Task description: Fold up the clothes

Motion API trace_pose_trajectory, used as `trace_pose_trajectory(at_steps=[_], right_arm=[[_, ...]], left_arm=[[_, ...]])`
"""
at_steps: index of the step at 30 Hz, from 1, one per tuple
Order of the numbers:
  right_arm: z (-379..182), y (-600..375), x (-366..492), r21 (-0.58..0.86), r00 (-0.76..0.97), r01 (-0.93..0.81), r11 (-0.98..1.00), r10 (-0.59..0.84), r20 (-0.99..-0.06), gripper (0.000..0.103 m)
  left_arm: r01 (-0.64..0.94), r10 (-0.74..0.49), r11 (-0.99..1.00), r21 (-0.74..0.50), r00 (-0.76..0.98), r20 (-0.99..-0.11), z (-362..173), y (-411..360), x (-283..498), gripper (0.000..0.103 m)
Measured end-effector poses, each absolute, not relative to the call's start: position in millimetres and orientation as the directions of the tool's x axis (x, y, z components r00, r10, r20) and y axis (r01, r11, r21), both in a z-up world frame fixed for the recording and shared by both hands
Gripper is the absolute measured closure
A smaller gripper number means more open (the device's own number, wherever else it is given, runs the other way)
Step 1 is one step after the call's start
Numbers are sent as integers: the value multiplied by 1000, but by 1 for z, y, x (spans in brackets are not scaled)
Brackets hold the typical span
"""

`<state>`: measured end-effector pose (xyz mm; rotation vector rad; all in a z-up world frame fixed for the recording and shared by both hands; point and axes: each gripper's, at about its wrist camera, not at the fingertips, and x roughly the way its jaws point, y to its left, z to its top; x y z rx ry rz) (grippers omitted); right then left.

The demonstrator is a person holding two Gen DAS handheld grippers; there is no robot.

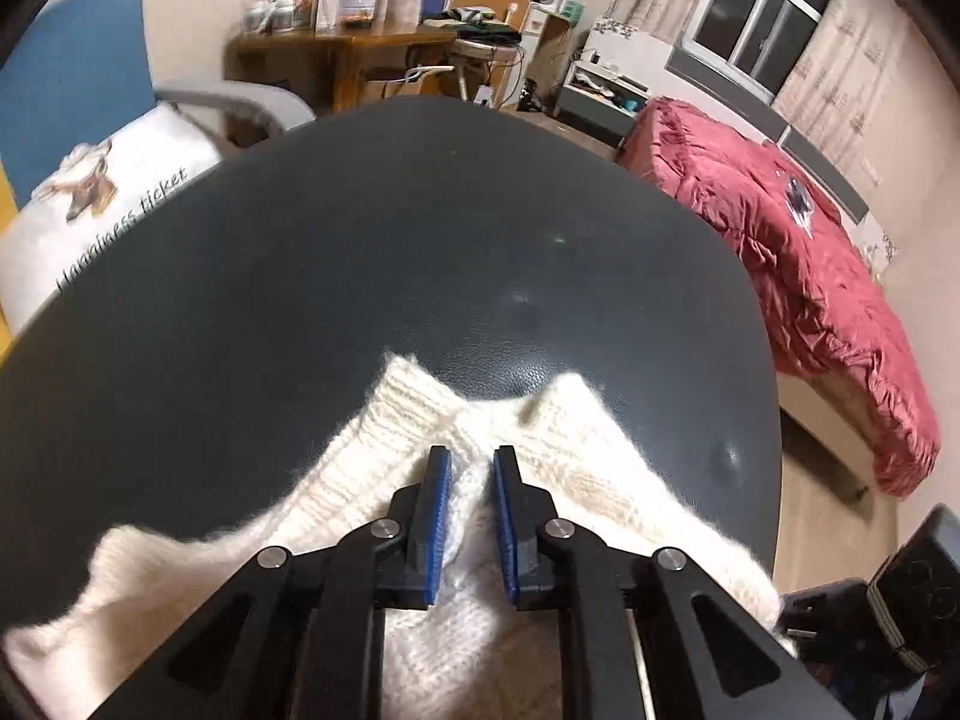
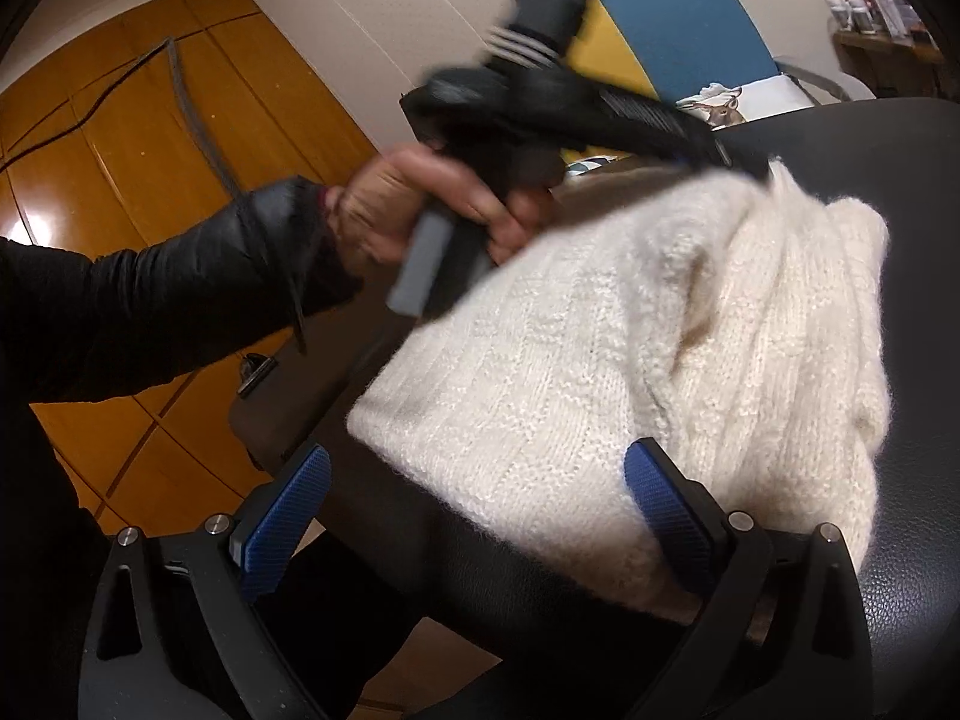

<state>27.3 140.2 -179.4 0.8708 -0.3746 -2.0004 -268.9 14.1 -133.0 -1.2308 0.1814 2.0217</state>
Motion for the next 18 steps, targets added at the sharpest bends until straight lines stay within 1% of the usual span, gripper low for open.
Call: trace_pose_trajectory(at_steps=[3, 5, 7, 10, 12, 15, 18], right_arm=[[-178, 147, 27, 560, -347, 619, -550, -832, -433, 3], [-180, 146, 27, 557, -342, 624, -548, -832, -437, 3], [-176, 146, 27, 550, -330, 631, -547, -831, -448, 3], [-160, 156, 28, 527, -323, 649, -548, -826, -462, 3], [-144, 165, 32, 483, -342, 684, -547, -825, -450, 3], [-133, 176, 25, 489, -373, 677, -550, -829, -416, 3], [-139, 170, 4, 516, -384, 634, -577, -813, -437, 3]], left_arm=[[-613, 555, -738, -284, -311, -771, -115, -4, -265, 79], [-576, 576, -757, -309, -364, -732, -101, -19, -259, 77], [-542, 578, -780, -312, -435, -691, -80, -40, -245, 76], [-523, 561, -803, -285, -504, -656, -62, -65, -215, 74], [-501, 539, -821, -273, -524, -659, -62, -80, -196, 74], [-470, 530, -833, -291, -528, -664, -76, -97, -166, 74], [-451, 533, -834, -318, -504, -680, -96, -102, -150, 74]])
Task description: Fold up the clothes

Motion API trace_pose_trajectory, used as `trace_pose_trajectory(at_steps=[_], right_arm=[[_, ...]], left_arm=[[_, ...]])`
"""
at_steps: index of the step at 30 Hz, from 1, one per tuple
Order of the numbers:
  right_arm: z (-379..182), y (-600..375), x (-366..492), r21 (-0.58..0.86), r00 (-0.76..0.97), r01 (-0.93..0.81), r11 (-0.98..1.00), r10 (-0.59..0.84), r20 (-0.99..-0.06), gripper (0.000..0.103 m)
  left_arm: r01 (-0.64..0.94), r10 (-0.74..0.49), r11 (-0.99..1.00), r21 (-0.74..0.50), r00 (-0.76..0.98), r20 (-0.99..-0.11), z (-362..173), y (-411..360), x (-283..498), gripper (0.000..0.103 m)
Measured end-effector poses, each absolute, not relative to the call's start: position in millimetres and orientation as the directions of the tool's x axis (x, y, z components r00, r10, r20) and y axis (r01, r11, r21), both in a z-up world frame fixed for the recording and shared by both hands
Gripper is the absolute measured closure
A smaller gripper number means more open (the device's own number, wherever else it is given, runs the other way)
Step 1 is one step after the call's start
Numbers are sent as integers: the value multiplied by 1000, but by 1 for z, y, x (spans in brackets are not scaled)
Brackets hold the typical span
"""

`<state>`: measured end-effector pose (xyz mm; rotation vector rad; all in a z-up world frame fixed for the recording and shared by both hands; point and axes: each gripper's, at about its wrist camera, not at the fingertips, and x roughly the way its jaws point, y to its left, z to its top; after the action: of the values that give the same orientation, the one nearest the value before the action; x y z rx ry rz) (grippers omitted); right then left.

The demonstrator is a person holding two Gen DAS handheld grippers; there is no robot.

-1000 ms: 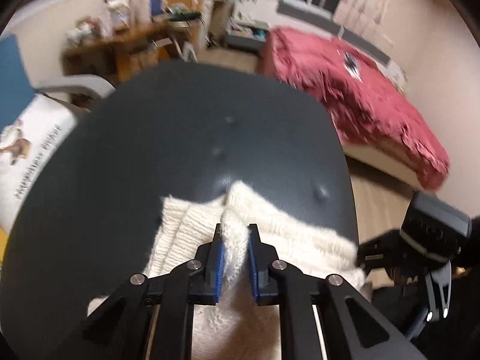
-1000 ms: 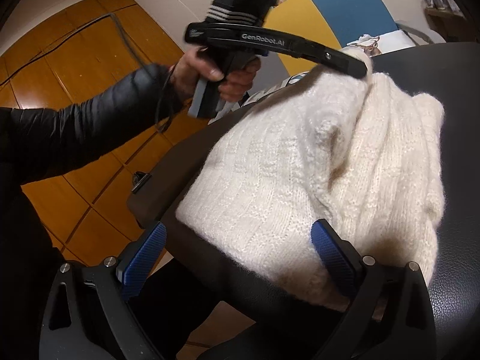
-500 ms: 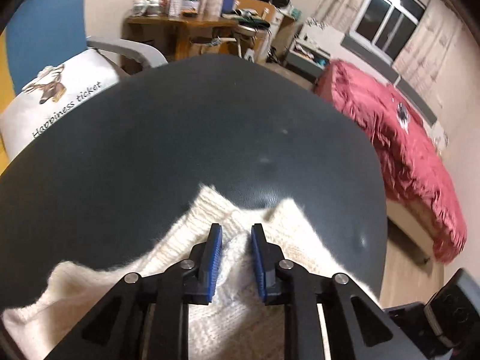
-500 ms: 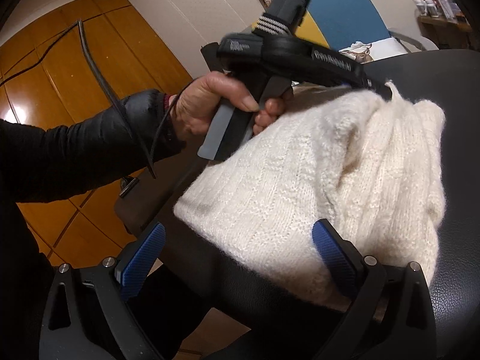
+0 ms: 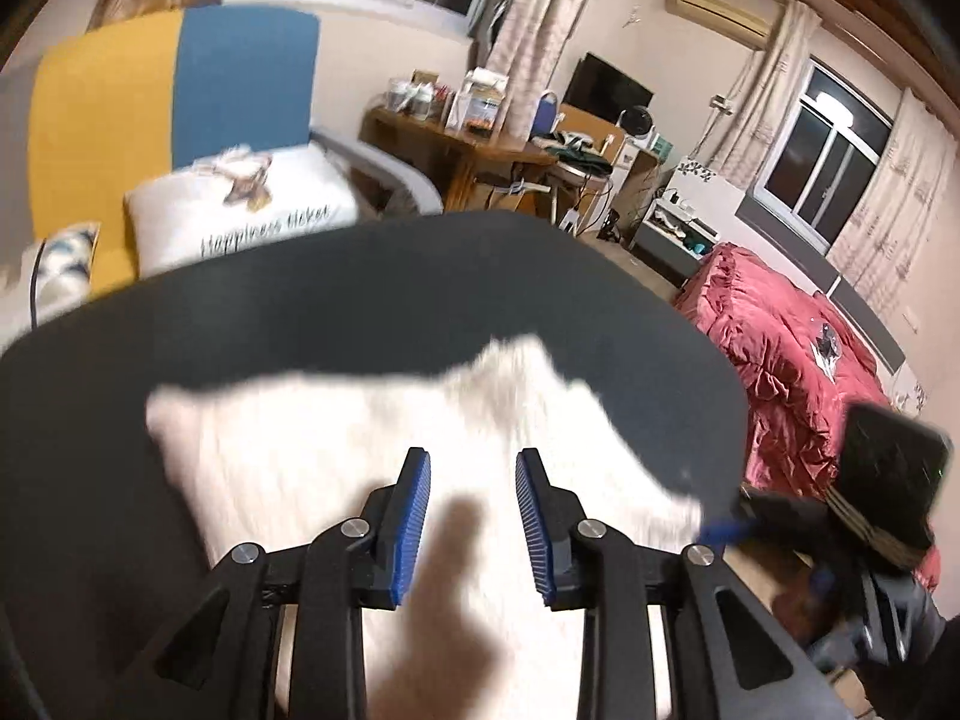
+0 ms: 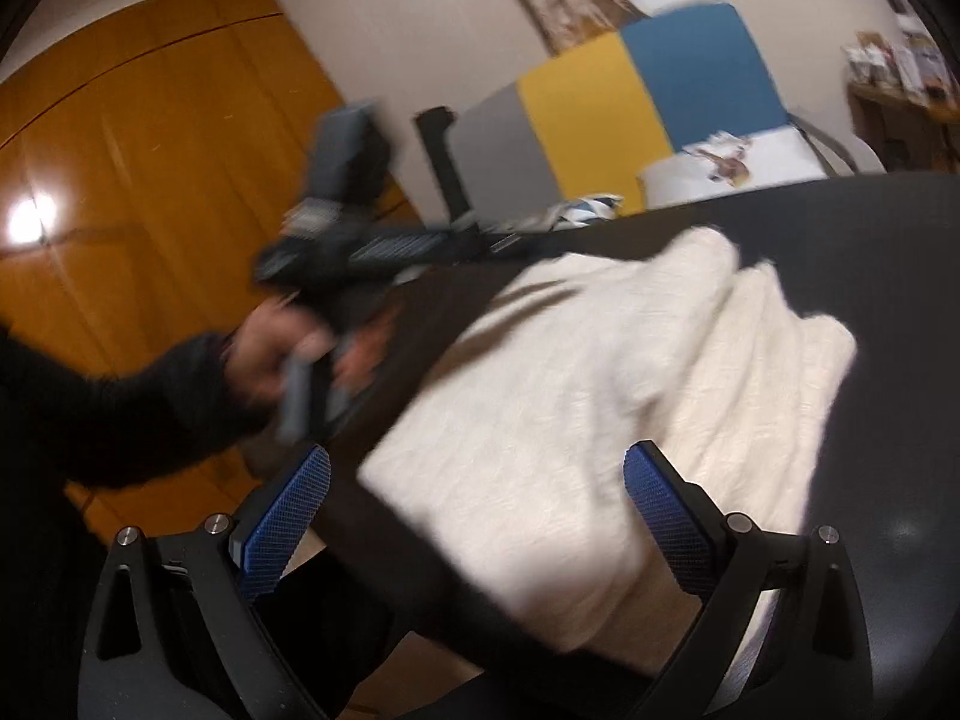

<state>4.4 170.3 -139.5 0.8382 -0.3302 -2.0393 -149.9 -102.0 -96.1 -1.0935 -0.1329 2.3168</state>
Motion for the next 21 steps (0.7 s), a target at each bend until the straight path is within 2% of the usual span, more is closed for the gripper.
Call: trace_pose_trajectory(at_steps=[4, 6, 8, 11, 12, 16, 19, 21], right_arm=[[-156, 156, -18, 601, -291, 621, -503, -860, -418, 3], [-161, 131, -27, 655, -225, 626, -424, -902, -369, 3], [-155, 134, -29, 705, -210, 637, -313, -950, -232, 3], [-146, 169, -26, 755, -292, 628, -185, -956, 8, 3], [-149, 175, -26, 763, -322, 611, -209, -947, -1, 3], [-173, 184, -24, 776, -387, 512, -369, -905, -176, 2], [-181, 185, -8, 763, -370, 511, -395, -903, -220, 3], [-182, 180, 4, 747, -332, 538, -390, -913, -238, 3]], left_arm=[[-446, 521, -839, -312, -492, -698, -118, -96, -141, 72], [-448, 494, -850, -277, -494, -716, -122, -89, -140, 72], [-458, 478, -855, -245, -511, -714, -109, -83, -137, 72], [-547, 533, -802, -240, -476, -699, -99, -65, -132, 70], [-577, 551, -782, -237, -462, -694, -96, -58, -130, 70], [-623, 518, -761, -181, -415, -747, -117, -26, -132, 70], [-615, 517, -767, -183, -422, -745, -124, -18, -132, 70], [-626, 501, -766, -142, -444, -743, -128, -13, -128, 70]])
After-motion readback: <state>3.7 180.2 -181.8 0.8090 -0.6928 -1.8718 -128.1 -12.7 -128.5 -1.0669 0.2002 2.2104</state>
